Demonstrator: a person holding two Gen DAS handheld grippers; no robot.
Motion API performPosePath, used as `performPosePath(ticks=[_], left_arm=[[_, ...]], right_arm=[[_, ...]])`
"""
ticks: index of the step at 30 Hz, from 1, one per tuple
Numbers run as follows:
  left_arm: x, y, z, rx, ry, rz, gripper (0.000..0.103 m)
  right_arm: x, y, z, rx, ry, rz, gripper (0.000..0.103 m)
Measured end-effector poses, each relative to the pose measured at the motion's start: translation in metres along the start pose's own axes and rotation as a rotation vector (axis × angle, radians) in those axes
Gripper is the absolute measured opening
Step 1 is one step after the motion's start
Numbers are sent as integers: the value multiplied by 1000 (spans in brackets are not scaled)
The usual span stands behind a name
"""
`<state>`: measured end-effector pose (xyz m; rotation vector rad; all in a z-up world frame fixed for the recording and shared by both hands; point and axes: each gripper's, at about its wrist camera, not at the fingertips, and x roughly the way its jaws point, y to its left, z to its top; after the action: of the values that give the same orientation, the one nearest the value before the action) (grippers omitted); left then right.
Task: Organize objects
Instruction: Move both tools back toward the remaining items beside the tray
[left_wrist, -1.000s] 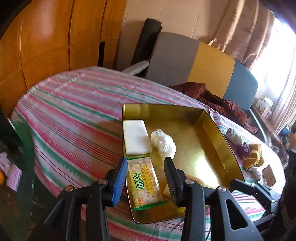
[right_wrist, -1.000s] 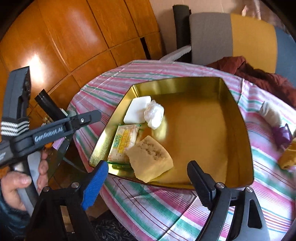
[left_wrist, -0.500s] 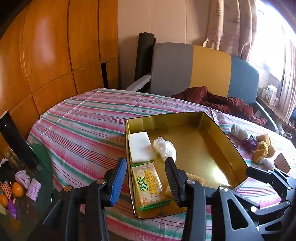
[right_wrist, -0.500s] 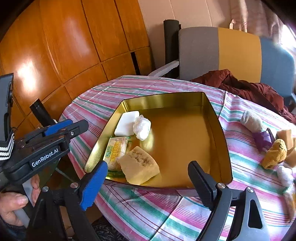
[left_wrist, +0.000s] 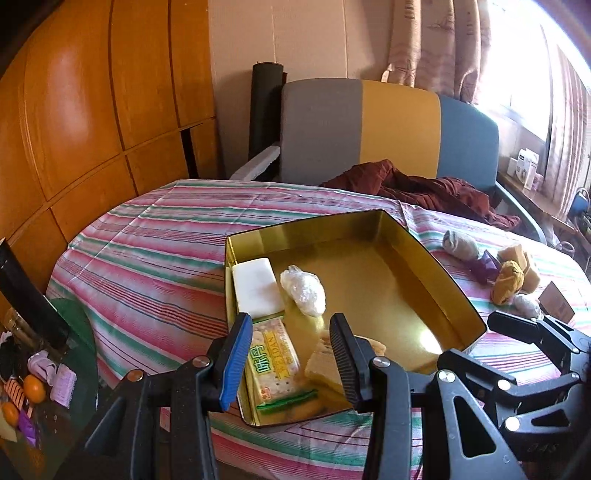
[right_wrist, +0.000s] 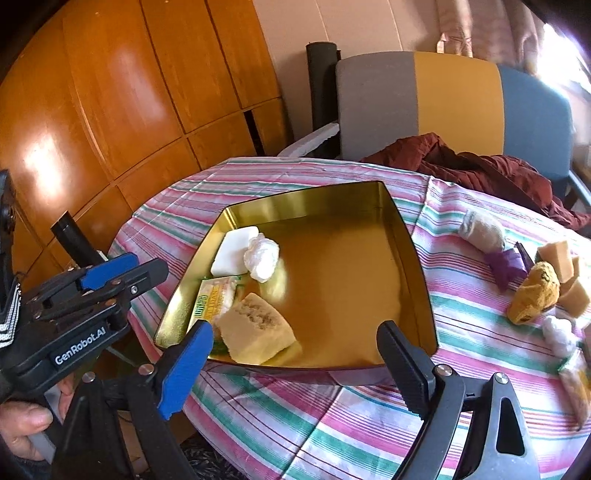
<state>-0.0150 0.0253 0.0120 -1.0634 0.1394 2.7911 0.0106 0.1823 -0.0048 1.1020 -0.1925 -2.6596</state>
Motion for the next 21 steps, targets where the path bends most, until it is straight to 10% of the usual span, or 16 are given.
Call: performPosePath(ticks=[21], left_arm=[[0,-45,0,114,23,-107,44]], right_arm=[[-25,-80,-15,170,-13,-117,91]])
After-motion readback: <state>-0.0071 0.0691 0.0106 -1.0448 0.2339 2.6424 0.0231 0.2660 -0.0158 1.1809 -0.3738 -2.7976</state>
